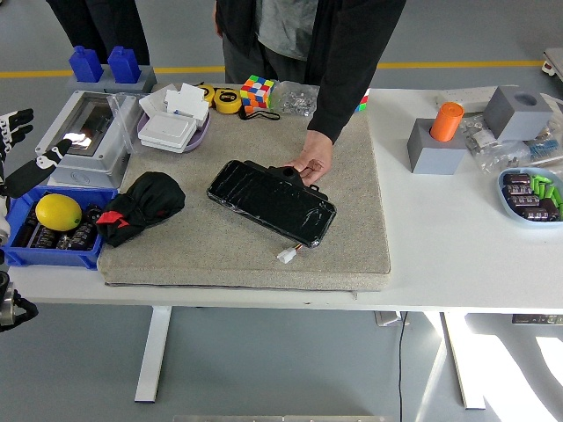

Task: Pick the rag up,wipe the panel,place it on the desk

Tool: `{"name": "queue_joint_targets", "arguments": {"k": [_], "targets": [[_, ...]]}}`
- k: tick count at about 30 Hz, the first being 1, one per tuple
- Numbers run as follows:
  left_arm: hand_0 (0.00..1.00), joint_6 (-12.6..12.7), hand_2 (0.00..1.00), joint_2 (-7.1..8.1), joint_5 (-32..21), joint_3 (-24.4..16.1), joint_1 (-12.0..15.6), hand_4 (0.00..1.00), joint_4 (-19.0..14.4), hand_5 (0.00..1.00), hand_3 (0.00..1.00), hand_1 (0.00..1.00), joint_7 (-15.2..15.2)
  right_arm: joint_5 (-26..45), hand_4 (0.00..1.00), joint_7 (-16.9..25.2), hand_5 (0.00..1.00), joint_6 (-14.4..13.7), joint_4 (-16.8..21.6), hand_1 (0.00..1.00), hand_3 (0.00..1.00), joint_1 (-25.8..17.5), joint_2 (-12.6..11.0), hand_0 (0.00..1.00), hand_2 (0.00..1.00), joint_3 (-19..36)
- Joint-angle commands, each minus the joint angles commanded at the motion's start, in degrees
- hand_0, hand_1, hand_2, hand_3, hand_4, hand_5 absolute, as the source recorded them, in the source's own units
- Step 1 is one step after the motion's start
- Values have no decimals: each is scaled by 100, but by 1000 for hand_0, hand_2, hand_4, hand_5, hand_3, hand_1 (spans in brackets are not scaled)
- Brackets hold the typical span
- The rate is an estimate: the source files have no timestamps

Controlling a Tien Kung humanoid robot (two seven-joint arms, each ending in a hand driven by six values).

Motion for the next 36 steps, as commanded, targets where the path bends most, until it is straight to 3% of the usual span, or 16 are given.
{"name": "queue_joint_targets", "arguments": {"k": [3,4,9,10,15,18,22,27,28,30,33,34,36], "targets": [[892,-77,914,21,82,-53,-17,998,3,463,839,880,57,11,943,3,382,0,6,609,545,5,-6,592,561,-17],[937,-133,960,37,154,-56,-23,998,2,567,903,934,106,13,943,5,383,1,7,609,545,1,-4,593,561,-19],[937,-549,960,322,1152,131,-113,998,-192,567,903,934,636,21,943,6,383,4,18,609,545,-28,6,593,561,-21],[998,-600,998,382,1358,163,-136,998,-246,677,955,998,737,20,942,6,383,3,19,608,545,-31,4,592,561,-25],[998,-787,998,726,2467,530,-294,998,-425,677,955,998,996,30,942,6,383,4,33,608,545,-27,-4,592,561,-24],[998,-1082,993,970,3012,889,-387,998,-516,661,929,998,1281,38,943,7,383,3,42,608,545,-33,0,592,561,-12],[998,-1414,998,1054,3187,1106,-431,998,-578,659,959,998,1532,39,943,6,384,6,43,608,545,-32,3,592,561,-2],[998,-1152,998,990,3027,1061,-406,998,-574,659,959,998,1348,59,943,5,384,5,56,608,545,-25,8,592,561,-37],[835,-1023,921,978,2922,1039,-392,998,-552,669,856,868,1237,67,943,5,384,5,63,609,545,-25,9,590,561,-51],[835,-862,921,969,2695,1031,-380,998,-508,669,856,868,1087,75,943,7,384,3,70,609,545,-26,10,590,561,-57],[835,-334,921,880,1996,1003,-350,998,-290,669,856,868,546,71,943,6,384,4,72,609,545,-16,20,590,561,-46],[679,-187,776,856,1735,996,-339,998,-252,554,756,714,380,71,943,7,384,3,72,609,545,-13,22,592,561,-42],[679,44,776,776,1251,952,-306,998,-166,554,756,714,52,68,943,6,384,2,73,609,545,-9,25,592,561,-36]]}}
